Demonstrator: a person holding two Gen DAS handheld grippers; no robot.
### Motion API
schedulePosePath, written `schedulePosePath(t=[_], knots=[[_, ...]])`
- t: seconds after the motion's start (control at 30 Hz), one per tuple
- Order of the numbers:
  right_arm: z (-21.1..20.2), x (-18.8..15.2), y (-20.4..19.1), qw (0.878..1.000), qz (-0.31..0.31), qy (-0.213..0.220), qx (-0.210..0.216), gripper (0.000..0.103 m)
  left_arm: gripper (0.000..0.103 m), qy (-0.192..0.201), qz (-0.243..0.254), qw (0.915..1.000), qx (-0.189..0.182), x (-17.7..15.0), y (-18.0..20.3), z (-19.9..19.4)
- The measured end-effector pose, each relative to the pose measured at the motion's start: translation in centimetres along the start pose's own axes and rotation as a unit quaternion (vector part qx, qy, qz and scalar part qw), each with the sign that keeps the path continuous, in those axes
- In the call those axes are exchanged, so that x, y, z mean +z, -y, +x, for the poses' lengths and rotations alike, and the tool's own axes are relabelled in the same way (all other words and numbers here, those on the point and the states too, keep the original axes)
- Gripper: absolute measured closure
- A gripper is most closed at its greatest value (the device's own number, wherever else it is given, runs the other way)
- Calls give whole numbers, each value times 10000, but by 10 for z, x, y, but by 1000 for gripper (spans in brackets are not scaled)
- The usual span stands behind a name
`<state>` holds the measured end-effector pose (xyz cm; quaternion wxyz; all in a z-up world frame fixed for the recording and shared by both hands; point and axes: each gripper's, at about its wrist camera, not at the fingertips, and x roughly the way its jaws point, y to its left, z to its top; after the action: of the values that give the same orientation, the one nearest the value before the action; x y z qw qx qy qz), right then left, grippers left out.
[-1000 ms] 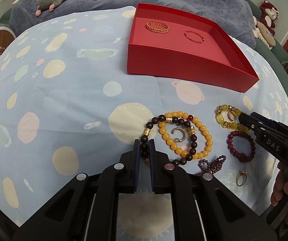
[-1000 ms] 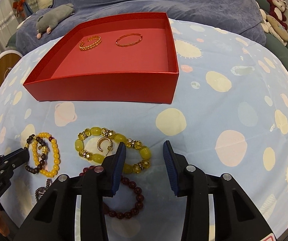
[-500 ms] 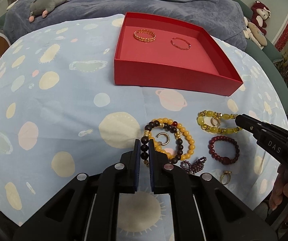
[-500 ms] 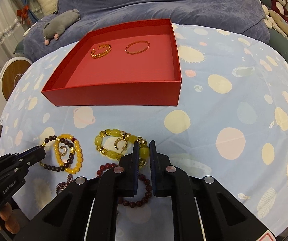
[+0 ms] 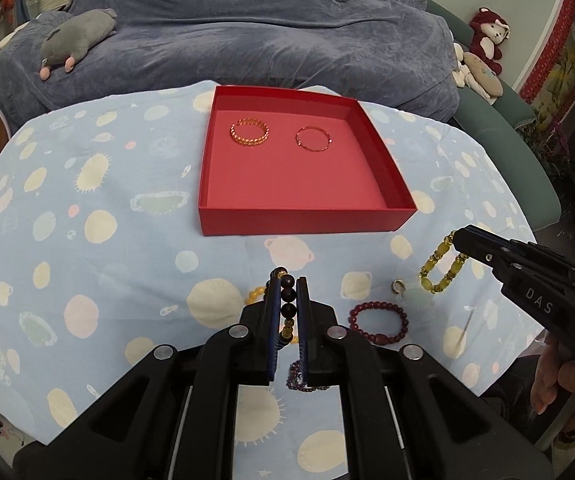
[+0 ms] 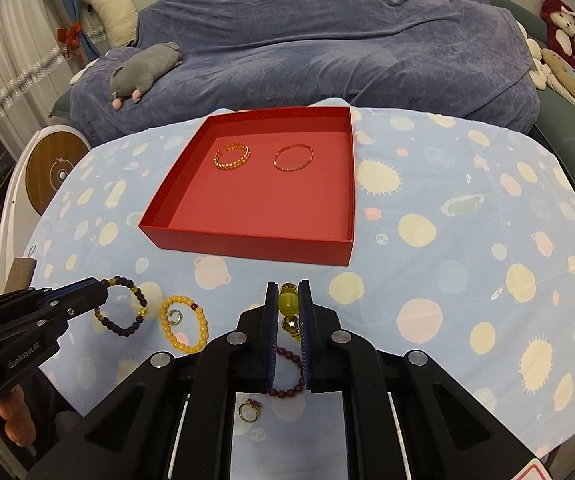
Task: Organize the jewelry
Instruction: 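Place the dark bead bracelet in the box with the left tool while the right tool places the yellow bracelet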
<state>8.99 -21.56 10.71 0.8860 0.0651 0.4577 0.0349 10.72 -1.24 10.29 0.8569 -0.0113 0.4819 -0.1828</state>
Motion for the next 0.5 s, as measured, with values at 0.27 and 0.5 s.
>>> schedulePosePath(t=[0.27,0.5], knots=[[8,65,-12,9993,-216,233,175,94,95,366,111,9984,-427,73,14,-2],[59,107,-16,9992,-84,118,367,94,95,278,-163,9965,-770,126,5,46]])
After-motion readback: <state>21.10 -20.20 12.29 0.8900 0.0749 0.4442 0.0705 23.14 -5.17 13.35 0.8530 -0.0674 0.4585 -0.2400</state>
